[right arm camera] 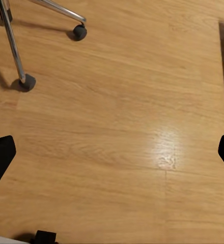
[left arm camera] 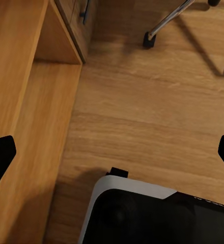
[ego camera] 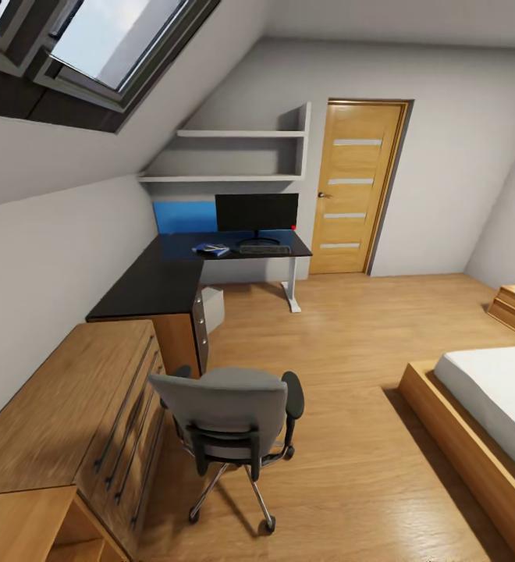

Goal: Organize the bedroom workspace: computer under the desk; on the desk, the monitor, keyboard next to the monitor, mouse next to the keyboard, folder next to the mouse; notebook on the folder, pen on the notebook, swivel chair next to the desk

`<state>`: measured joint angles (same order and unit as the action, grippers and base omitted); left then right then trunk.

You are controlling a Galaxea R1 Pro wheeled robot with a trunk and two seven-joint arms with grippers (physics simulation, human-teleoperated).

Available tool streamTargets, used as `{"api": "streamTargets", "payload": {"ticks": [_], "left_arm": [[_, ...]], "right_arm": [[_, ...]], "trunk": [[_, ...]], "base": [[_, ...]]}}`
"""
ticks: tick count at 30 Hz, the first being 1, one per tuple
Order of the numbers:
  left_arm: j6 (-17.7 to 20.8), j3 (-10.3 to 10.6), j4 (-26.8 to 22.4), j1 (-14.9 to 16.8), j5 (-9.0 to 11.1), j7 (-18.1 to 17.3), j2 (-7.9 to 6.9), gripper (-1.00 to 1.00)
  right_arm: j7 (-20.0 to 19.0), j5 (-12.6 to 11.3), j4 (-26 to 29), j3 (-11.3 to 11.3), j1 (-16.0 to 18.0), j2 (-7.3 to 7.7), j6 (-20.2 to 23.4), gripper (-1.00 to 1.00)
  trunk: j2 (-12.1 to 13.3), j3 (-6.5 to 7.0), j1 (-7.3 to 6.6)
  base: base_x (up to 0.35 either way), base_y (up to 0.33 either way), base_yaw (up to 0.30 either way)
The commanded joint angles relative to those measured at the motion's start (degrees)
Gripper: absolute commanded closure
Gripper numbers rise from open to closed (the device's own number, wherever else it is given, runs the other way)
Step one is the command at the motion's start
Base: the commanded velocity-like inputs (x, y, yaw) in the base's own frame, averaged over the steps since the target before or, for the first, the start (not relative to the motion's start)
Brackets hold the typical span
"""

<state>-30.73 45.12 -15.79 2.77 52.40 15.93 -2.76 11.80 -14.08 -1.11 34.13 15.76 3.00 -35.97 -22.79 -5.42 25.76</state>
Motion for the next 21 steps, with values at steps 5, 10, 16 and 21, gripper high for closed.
{"api": "streamTargets", "payload": {"ticks": [5, 10, 16, 21], "left_arm": [[-0.05, 0.49, -0.12, 0.04, 0.16, 0.50, -0.05, -1.00], [-0.05, 0.51, -0.12, 0.04, 0.15, 0.50, -0.05, -1.00], [-0.09, 0.50, -0.12, 0.04, 0.15, 0.50, -0.05, -1.00], [-0.06, 0.50, -0.12, 0.04, 0.15, 0.50, -0.05, -1.00]], "right_arm": [[0.15, -0.34, -0.12, 0.51, 0.06, -0.05, -0.24, -1.00], [0.15, -0.33, -0.12, 0.58, 0.06, -0.23, -0.23, -1.00], [0.15, -0.35, -0.12, 0.59, 0.06, -0.27, -0.20, -1.00], [0.15, -0.36, -0.12, 0.59, 0.06, -0.27, -0.21, -1.00]], "trunk": [[-0.13, -0.13, 0.03], [-0.13, -0.13, 0.03], [-0.13, -0.13, 0.03], [-0.13, -0.13, 0.03]], "base": [[-0.144, 0.066, 0.000], [-0.182, 0.125, 0.000], [-0.045, 0.033, 0.000], [-0.053, 0.066, 0.000]]}}
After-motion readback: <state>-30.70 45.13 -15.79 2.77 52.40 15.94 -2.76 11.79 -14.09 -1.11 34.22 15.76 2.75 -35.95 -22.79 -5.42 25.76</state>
